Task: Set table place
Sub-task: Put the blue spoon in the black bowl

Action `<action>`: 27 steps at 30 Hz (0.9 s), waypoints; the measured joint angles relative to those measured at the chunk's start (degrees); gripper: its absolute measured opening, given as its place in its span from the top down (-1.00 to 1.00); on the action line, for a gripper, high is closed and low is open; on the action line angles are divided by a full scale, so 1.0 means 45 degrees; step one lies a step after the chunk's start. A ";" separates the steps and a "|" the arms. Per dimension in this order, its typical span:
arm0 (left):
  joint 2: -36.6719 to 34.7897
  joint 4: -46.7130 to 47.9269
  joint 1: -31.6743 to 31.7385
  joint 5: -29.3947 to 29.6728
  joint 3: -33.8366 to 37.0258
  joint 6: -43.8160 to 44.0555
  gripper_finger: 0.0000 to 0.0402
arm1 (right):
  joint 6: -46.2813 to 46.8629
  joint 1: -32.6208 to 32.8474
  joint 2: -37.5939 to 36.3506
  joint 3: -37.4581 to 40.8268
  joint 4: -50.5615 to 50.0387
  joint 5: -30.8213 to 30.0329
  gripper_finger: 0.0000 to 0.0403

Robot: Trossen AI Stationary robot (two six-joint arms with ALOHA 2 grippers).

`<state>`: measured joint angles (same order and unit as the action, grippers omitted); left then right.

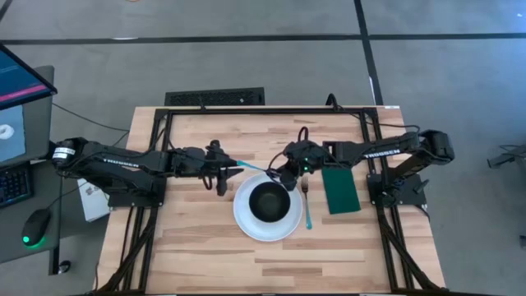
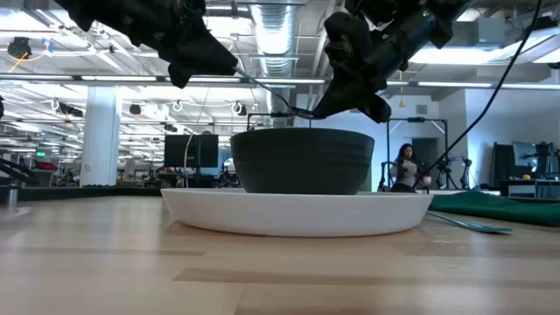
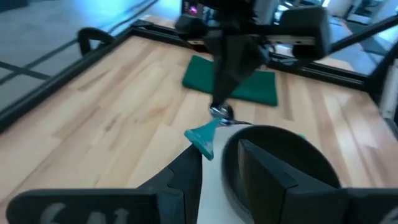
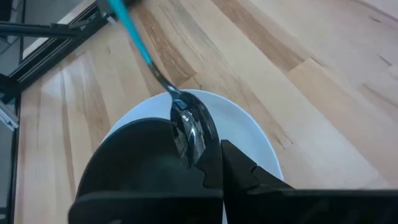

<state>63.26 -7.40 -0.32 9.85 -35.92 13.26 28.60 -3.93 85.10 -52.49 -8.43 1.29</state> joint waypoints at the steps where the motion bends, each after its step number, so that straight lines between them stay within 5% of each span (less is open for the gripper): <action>1: 0.0000 0.0000 0.0000 0.0210 0.0000 0.0004 0.53 | 0.0005 0.0054 0.0000 0.0000 -0.0018 -0.0014 0.95; 6: -0.0010 -0.0005 0.0000 0.0916 -0.0010 0.0009 0.53 | -0.0007 0.0460 0.0000 0.0000 -0.0027 -0.0401 0.95; 27: -0.0010 0.0986 0.0010 0.0207 -0.0010 0.0320 0.54 | 0.0068 0.0716 0.0004 0.0000 0.0353 -0.0887 0.95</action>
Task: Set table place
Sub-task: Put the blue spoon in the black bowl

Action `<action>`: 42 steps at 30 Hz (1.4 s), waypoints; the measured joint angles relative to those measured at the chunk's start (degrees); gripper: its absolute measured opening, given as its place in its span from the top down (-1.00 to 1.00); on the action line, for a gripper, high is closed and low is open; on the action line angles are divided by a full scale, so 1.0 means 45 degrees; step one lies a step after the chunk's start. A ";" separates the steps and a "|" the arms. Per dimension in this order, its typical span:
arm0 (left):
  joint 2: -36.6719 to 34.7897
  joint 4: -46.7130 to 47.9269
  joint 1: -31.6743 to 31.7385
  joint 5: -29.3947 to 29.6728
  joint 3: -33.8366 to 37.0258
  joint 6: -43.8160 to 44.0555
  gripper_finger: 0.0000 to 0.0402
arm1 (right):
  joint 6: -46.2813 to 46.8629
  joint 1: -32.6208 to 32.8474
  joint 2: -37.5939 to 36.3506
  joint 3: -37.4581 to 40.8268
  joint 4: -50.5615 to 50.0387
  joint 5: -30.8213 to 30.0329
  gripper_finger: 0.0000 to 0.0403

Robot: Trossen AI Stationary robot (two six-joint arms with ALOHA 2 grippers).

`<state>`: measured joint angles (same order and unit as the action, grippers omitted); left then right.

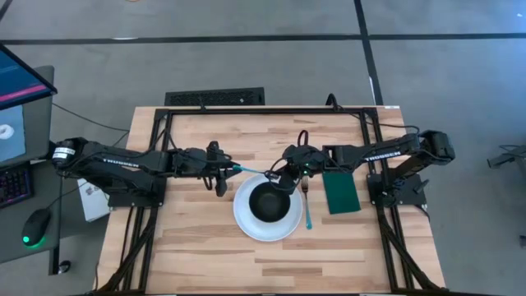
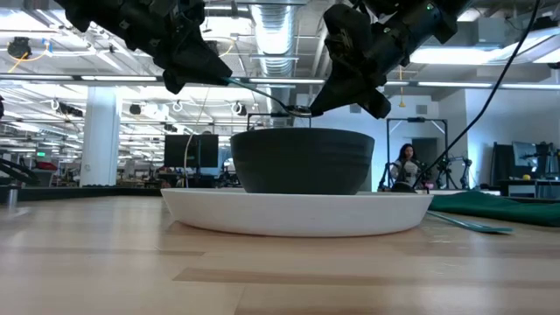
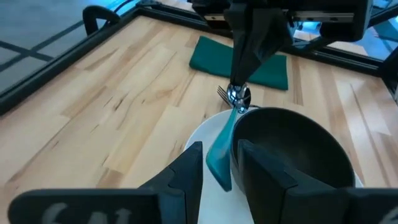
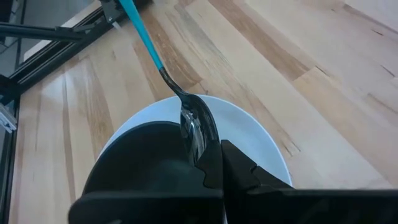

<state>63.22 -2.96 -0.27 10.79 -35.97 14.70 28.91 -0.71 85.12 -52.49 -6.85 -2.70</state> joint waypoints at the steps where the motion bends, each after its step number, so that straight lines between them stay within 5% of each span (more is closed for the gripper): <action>1: 0.0000 -0.0014 0.0000 0.0000 0.0000 -0.0062 0.56 | 0.0000 0.0000 0.0001 0.0000 0.0002 0.0000 0.95; 10: 0.0000 -0.0141 0.0002 0.0005 0.0000 -0.1066 0.96 | -0.0191 0.0000 0.0001 0.0000 -0.0011 0.0000 0.95; 24: 0.0000 -0.0131 0.0024 -0.0533 0.0000 -0.1302 0.99 | -0.0205 0.0106 0.0001 0.0000 -0.0119 0.0546 0.94; 36: 0.0015 0.1125 0.0053 -0.2186 -0.0882 -0.0003 1.00 | -0.0428 -0.0453 0.0001 -0.0015 -0.0477 0.1342 0.33; 42: 0.0118 0.3639 0.0053 -0.2382 -0.2552 0.0375 1.00 | -0.1119 -0.1223 0.0001 -0.0024 -0.0564 0.3310 -0.04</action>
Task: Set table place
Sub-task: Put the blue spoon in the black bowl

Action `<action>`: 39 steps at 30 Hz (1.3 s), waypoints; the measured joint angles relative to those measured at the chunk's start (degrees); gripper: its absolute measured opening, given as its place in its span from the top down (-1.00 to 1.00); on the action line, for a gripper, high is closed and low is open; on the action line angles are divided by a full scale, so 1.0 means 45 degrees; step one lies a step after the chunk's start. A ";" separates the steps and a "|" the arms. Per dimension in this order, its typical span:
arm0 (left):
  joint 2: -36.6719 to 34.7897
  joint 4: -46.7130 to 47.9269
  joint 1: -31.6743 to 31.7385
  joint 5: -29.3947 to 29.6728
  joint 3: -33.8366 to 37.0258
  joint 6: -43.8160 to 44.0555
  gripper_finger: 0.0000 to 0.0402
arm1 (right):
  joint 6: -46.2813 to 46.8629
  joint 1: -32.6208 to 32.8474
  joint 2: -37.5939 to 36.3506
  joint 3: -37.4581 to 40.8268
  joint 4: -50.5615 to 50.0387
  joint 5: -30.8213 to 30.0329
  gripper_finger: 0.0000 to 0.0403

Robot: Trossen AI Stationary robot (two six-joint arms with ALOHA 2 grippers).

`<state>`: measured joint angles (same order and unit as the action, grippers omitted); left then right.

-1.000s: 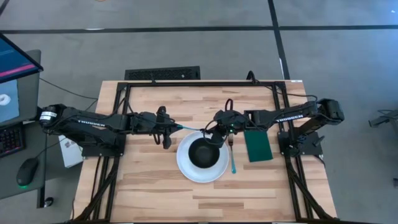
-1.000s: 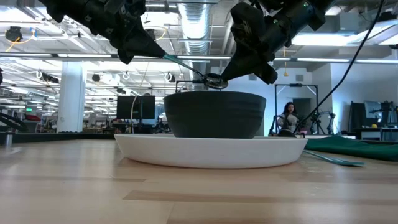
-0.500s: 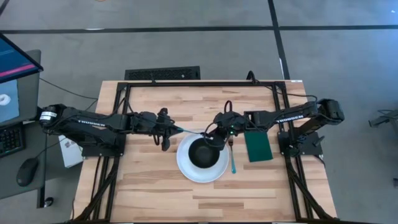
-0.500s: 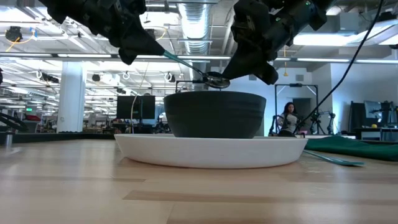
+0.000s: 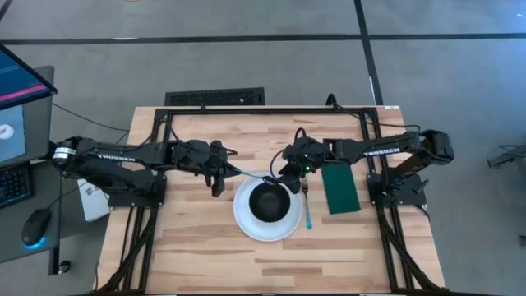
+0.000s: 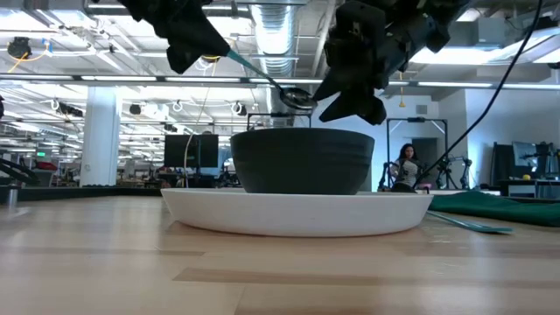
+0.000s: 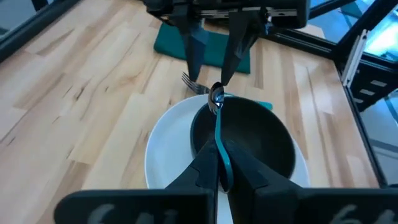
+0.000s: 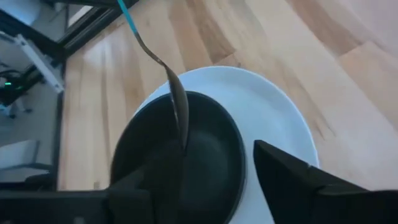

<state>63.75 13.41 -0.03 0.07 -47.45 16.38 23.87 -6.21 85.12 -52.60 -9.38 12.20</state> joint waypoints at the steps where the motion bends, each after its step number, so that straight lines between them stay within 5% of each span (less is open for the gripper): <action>1: 0.0020 0.0239 0.0000 -0.0038 -0.0179 0.0119 1.00 | 0.0011 -0.0096 0.0000 0.0000 0.0004 0.0262 -0.09; 14: 0.0296 0.0632 0.0965 -0.3143 -0.0367 0.2823 1.00 | -0.1422 -0.2324 -0.0112 -0.0701 -0.2322 0.0111 -0.27; 24: 0.2885 -0.0787 0.2254 -0.5281 -0.0391 0.5259 1.00 | -0.2401 -0.3080 -0.0112 -0.0704 -0.2765 0.0206 -0.27; 39: 0.5890 0.2149 0.3483 -0.6893 -0.2846 0.2889 0.96 | -0.3078 -0.3046 -0.0112 -0.0704 -0.2896 0.0221 -0.27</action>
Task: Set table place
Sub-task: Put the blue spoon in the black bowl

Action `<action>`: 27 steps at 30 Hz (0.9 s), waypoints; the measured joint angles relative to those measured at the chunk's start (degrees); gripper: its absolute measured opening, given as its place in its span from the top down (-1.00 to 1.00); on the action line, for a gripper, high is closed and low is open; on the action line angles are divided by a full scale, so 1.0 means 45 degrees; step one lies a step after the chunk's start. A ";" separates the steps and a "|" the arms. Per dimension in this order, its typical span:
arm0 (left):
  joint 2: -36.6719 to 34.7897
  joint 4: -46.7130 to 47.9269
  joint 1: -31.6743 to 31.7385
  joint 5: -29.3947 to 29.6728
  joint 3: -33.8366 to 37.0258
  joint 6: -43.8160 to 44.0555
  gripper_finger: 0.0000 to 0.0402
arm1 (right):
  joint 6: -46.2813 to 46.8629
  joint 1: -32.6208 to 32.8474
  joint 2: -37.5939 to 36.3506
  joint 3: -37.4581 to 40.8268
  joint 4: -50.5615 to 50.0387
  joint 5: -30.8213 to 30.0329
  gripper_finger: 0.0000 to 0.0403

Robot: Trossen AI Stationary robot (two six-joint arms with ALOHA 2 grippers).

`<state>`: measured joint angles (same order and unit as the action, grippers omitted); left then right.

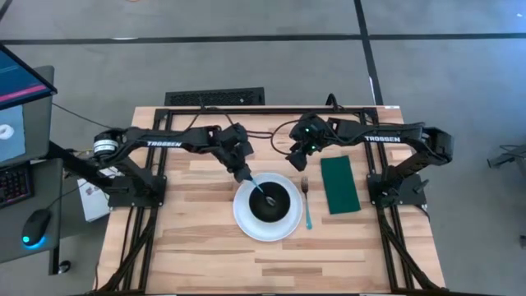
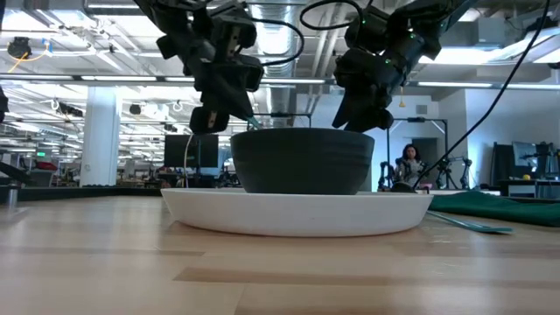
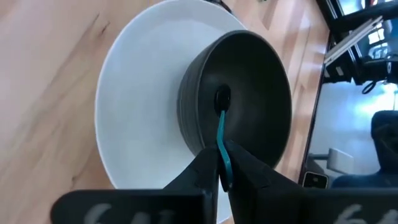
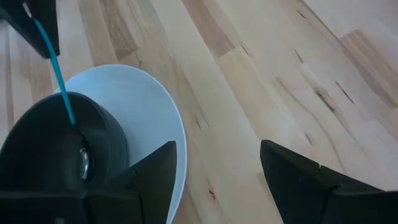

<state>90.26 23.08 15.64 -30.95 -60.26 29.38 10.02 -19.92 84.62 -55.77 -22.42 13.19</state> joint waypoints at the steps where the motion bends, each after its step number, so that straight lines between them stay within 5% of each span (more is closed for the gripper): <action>1: 0.0013 0.0110 0.0042 -0.0007 -0.0068 -0.0099 0.94 | 0.0000 0.0000 0.0000 0.0000 -0.0014 0.0000 -0.27; 27: -0.0083 0.0104 0.0281 0.1531 -0.0100 -0.0500 0.85 | -0.0019 -0.0024 0.0000 0.0000 -0.0262 -0.0003 -0.27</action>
<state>89.89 23.55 16.91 -24.06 -60.71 27.13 9.93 -20.03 84.62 -55.77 -23.59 13.18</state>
